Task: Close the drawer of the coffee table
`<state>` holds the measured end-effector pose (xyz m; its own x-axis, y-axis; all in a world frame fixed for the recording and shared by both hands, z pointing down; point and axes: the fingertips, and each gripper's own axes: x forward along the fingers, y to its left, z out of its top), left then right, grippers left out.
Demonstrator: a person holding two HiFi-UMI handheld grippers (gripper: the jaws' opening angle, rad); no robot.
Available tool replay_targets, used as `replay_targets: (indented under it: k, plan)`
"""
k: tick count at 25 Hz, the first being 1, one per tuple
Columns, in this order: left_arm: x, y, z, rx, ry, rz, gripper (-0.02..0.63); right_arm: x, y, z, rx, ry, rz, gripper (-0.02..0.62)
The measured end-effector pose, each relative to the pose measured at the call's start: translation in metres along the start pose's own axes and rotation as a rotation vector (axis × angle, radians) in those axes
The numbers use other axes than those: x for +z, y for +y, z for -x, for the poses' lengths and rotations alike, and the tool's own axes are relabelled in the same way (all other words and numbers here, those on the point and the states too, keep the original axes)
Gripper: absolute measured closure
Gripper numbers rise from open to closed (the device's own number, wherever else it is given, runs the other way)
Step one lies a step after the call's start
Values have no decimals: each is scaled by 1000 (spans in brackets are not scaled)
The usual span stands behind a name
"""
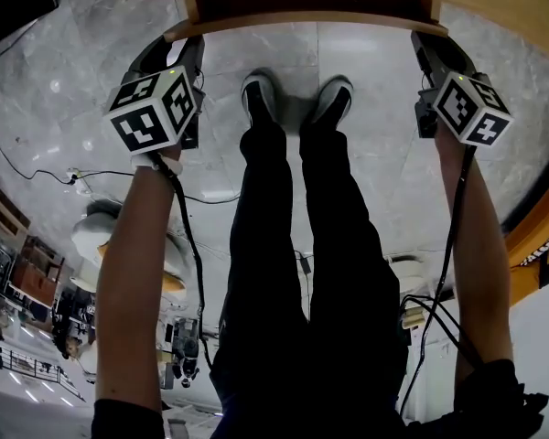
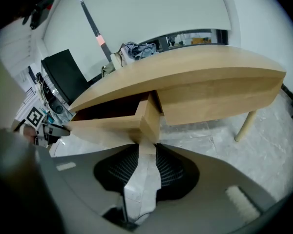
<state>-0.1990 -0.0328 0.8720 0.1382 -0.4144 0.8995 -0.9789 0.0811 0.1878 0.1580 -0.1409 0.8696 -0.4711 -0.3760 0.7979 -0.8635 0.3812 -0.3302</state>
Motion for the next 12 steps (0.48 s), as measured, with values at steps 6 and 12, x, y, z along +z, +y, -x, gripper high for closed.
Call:
replay_targets:
  k: [6,12]
  plan:
    - [15,3,-6,-1,-31,10,413,15,-3,-8,17,-34,-70,483]
    - [31,10,-17,10,-47,35,413,30,-4,-25,36,-49,-127,482]
